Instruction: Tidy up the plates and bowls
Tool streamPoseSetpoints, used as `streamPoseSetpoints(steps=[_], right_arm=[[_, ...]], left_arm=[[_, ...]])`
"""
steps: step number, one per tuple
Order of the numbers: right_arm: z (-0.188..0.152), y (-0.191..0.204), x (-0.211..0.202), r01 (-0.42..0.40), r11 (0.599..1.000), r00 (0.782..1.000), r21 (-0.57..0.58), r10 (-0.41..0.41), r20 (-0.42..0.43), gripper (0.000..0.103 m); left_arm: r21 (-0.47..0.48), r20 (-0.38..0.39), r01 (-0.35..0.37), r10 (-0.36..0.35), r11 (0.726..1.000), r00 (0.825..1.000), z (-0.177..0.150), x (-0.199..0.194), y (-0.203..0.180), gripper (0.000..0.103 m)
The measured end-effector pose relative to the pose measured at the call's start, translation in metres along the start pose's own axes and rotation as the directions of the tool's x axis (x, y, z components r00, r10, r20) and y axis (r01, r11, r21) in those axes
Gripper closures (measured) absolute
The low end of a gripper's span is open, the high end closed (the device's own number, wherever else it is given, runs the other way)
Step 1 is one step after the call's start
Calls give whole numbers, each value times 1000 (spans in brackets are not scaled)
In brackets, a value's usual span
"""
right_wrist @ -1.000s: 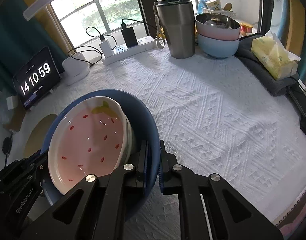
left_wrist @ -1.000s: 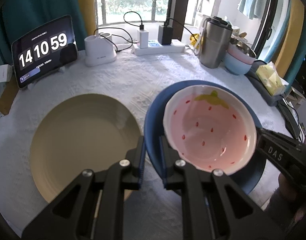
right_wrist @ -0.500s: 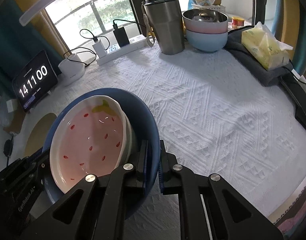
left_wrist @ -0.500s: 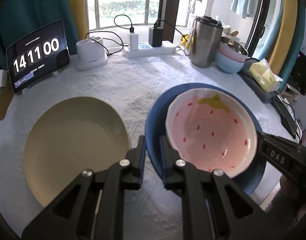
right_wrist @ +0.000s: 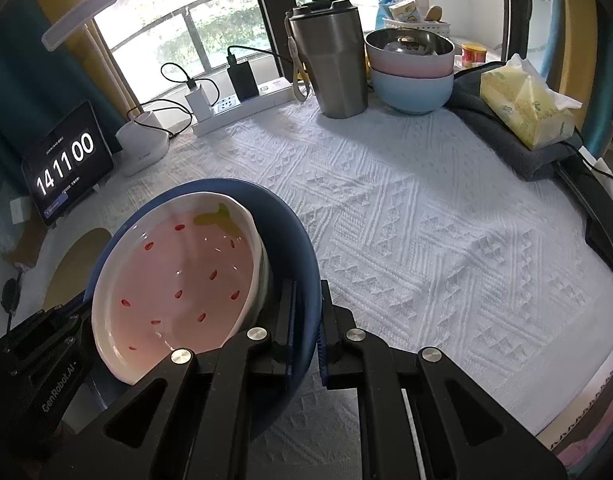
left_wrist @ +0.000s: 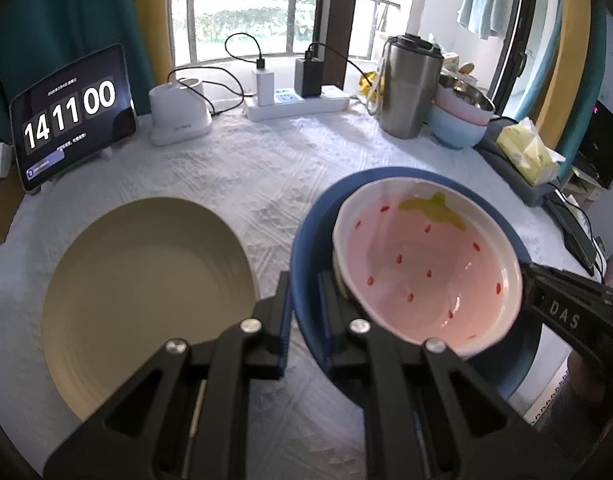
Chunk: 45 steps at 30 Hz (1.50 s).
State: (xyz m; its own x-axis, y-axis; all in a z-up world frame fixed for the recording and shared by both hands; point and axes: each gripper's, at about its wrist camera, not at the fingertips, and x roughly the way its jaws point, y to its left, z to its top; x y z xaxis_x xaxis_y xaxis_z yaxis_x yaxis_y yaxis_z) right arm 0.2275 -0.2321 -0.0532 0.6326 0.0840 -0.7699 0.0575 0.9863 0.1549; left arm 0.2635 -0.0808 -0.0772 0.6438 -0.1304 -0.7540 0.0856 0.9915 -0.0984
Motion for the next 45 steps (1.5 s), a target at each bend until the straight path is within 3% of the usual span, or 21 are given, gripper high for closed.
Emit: streamPoseSetpoints(steps=[8,22,45], right_arm=[[1,0,-8,11,1000,1000,2,-11,8,92],[3,13,-34,17,1000,998,-21,-15,66,92],[9,70,-55,9,995,993,-99,3,118,92]], left_arm=[[-5,1,28,-28,1000,1000,-1,-5,-1,92],[-15,68,51,-50,999,996,1,-36,5,91],[-81,142,55,-43,995,989,2,-71,55,91]])
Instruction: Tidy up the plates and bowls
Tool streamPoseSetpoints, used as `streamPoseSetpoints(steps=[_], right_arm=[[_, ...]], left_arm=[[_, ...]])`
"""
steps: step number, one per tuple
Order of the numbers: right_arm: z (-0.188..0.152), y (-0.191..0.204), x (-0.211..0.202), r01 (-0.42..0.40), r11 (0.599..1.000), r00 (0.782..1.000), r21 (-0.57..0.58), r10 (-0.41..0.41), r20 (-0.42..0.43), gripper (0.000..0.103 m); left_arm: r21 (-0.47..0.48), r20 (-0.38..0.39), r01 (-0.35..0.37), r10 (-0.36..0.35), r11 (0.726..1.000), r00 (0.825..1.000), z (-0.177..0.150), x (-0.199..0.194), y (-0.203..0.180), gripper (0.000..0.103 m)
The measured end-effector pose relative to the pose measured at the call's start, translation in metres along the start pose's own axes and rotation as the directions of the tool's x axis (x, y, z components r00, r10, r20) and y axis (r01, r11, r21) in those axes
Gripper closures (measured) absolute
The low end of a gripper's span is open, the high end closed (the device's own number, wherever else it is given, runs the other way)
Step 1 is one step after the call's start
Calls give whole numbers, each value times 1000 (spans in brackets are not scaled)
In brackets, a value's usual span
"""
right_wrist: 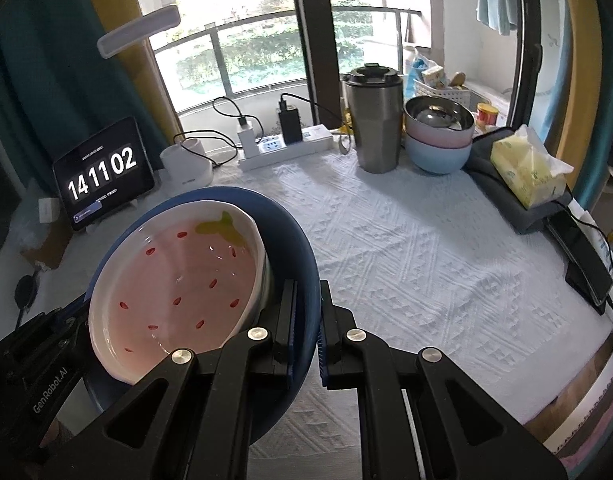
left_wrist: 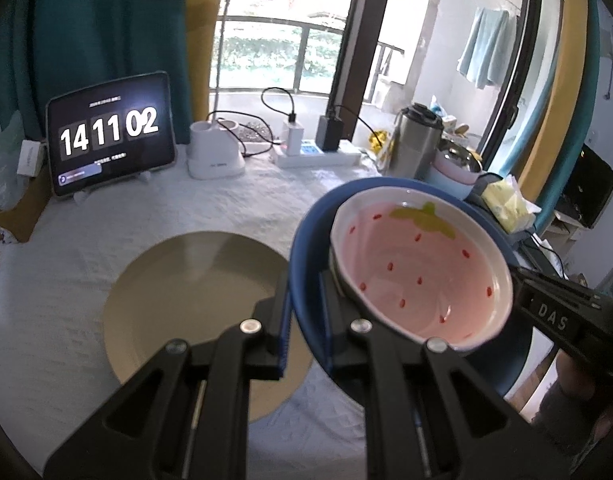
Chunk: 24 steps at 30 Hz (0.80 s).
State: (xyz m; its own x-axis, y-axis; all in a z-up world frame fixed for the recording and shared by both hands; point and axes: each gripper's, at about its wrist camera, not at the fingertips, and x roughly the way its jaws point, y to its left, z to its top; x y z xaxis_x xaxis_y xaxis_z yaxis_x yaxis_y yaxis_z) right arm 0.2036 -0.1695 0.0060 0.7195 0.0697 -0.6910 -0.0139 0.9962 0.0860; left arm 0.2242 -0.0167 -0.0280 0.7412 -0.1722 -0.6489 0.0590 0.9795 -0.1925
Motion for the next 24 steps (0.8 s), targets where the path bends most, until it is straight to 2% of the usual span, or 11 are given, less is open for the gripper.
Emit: streamPoseSetpoints(steps=[24], right_arm=[[12,85,23,-64,992,998,-106,62,-26,92]], left_arm=[[-100,23,-71,73,992,997,0,-15,81,91]])
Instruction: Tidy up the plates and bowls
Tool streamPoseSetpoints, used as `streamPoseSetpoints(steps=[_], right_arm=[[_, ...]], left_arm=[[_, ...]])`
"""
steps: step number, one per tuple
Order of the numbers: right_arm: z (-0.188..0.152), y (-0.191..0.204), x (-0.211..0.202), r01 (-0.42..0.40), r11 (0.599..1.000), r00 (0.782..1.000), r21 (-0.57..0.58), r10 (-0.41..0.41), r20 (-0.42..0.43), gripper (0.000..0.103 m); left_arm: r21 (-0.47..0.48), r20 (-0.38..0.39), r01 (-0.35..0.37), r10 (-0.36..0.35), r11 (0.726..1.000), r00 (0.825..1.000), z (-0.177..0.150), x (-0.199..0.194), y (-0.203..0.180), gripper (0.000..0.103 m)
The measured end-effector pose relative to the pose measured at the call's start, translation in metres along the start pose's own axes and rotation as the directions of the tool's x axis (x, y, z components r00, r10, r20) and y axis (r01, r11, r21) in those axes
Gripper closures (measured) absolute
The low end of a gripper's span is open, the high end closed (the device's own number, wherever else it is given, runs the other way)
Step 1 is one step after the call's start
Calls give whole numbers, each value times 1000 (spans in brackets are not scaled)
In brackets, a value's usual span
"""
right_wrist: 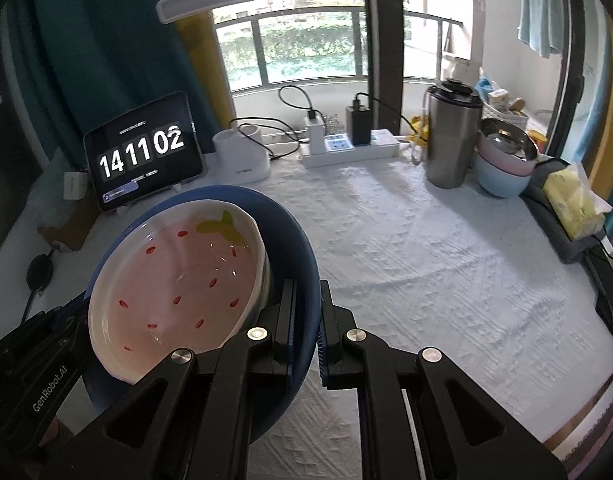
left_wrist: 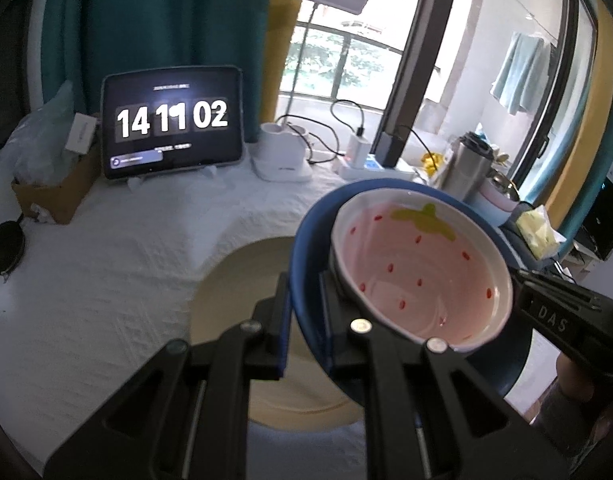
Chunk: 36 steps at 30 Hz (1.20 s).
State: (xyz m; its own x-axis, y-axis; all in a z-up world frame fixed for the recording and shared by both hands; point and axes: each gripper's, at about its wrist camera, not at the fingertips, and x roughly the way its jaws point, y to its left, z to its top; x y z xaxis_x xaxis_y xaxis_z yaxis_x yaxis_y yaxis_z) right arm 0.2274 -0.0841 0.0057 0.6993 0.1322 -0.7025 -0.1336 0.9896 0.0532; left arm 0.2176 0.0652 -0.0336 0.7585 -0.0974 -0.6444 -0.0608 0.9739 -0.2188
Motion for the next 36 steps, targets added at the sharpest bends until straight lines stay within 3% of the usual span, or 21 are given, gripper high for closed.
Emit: streamPoseSetpoints(steps=[18,36], right_arm=[[6,38,44,-46,998,997,-38,44,-61,92],[4,43,70,-70,997,994,-42,66,-92,92]], left_arm=[[-46,-34,-50,48,998,998,3,20,44,92],[-49,-51,-78,76,996,996,-1,35,52,91]])
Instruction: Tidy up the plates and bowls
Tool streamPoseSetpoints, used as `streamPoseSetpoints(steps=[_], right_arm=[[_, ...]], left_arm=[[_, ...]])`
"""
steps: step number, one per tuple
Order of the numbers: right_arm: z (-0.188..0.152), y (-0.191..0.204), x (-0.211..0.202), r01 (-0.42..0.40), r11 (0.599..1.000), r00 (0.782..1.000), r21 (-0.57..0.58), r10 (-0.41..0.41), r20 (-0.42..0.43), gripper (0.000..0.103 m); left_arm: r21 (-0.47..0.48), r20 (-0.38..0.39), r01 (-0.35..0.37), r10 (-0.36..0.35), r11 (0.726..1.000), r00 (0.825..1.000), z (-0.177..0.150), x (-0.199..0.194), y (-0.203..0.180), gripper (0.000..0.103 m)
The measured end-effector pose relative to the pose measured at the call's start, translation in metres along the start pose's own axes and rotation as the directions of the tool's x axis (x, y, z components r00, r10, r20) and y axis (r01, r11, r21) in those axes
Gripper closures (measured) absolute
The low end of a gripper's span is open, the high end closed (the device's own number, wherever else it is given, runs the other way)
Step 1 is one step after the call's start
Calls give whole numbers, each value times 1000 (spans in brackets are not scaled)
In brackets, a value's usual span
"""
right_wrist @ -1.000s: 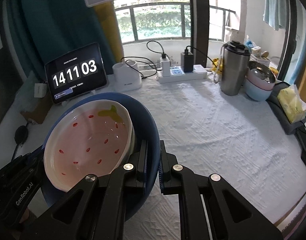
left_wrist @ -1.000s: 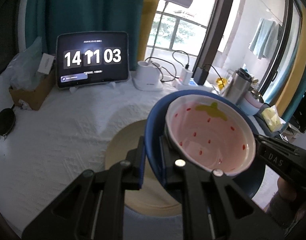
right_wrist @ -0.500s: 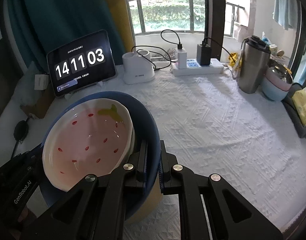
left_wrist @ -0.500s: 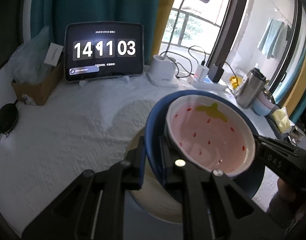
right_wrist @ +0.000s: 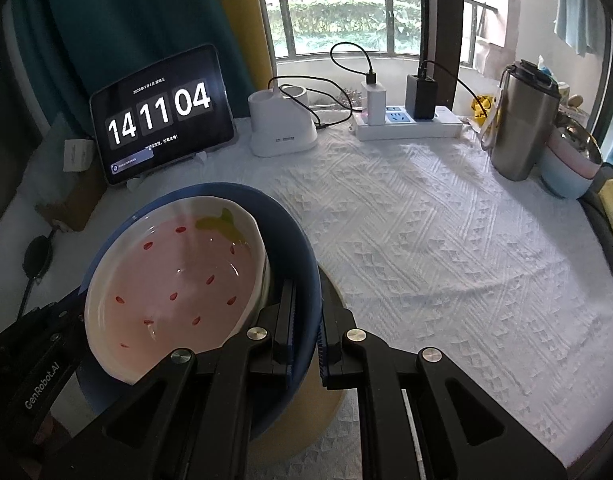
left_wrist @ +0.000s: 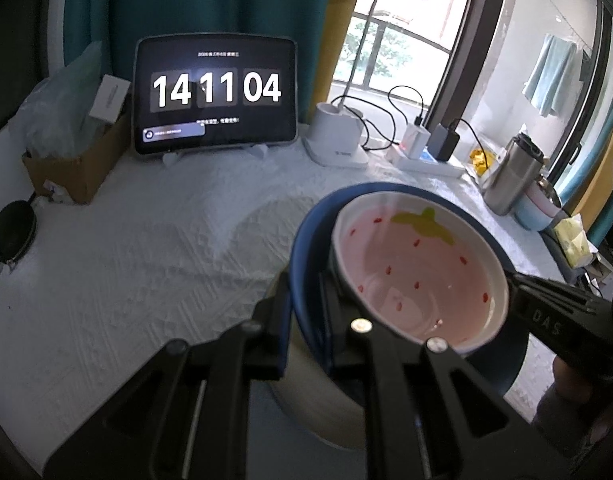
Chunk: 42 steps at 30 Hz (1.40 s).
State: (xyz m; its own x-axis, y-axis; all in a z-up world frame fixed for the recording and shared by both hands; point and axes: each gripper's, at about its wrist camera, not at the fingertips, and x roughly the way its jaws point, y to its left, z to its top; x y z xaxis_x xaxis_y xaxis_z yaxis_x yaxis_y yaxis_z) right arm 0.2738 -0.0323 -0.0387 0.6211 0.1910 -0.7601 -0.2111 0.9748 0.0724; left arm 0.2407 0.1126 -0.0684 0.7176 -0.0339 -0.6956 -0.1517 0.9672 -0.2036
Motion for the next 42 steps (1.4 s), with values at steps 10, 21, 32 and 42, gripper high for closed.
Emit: streamPoseSetpoints(steps=[10,21,32,42], right_arm=[[-2,1,-2,12,1000,1000,-10,-12,17,91],[-2,-1,-2,14,999,1000,-29,-14,-15,89],[-3,-8,-5,26,999,999,-23,-27,-30,75],[-9,-13,-17,21,999,1000,-24,-21,-15,73]], left_arm=[[49,15,-33,32,998,999,-2,-3,-4,88],[67,40,-70,67,995,997,-3,-11,-6,87],[69,56,-86,82,994,995,-3,-20,-10,81],[56,87,-72,67,996,994,-4,-35,-15,70]])
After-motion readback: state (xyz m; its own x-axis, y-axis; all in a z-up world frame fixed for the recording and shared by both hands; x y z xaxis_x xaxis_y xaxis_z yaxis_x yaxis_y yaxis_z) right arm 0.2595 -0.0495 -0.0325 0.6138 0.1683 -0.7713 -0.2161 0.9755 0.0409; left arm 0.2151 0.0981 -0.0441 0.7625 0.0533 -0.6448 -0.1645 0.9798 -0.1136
